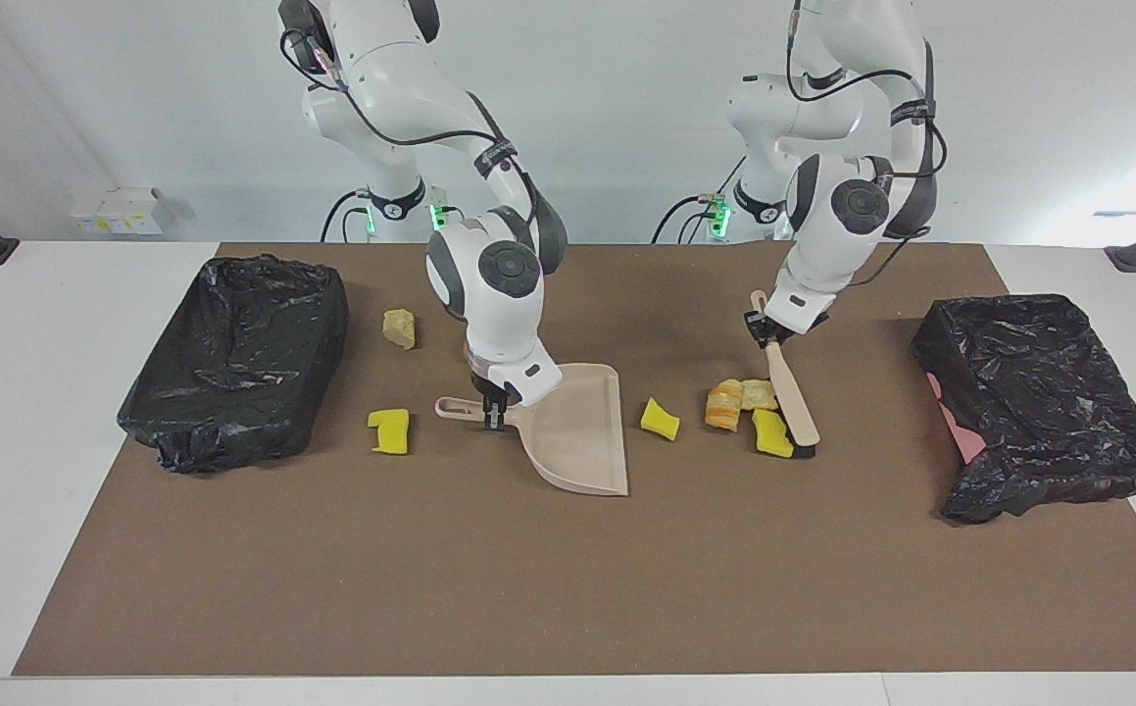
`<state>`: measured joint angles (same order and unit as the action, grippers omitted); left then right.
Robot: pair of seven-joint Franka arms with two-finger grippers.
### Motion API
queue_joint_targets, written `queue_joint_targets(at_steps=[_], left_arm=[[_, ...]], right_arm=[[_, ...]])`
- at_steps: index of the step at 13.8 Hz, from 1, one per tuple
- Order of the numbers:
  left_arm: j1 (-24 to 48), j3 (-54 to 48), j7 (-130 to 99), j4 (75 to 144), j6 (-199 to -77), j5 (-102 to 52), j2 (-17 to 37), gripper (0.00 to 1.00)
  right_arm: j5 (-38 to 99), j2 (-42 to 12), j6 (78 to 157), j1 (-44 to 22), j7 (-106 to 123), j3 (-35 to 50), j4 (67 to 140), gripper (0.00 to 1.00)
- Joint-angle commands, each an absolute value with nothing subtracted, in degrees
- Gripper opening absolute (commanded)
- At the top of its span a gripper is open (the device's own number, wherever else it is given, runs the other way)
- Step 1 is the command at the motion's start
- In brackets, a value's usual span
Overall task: Sweep and dump trash in bin
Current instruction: 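Sweep the sponges and bread into the dustpan with the left gripper's brush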
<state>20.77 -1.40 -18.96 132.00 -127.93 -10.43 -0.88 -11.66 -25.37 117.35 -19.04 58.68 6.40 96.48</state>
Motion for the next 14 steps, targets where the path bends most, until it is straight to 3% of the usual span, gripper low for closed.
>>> queue_joint_targets(at_steps=[1, 8, 14], left_arm=[[26.36, -0.53, -20.12, 129.21, -132.17, -14.39, 3.86, 0.00], [34.88, -0.70, -20.56, 119.63, -133.24, -23.02, 7.82, 0.00], [32.36, -0.97, -20.57, 116.63, -132.11, -23.38, 8.71, 0.00]], right_arm=[[-12.39, -24.87, 119.62, -18.37, 58.98, 6.86, 98.61, 0.00], [-12.39, -24.87, 119.62, -18.02, 58.97, 6.86, 98.61, 0.00], [-12.39, -24.87, 119.53, -17.75, 58.97, 6.86, 98.61, 0.00]])
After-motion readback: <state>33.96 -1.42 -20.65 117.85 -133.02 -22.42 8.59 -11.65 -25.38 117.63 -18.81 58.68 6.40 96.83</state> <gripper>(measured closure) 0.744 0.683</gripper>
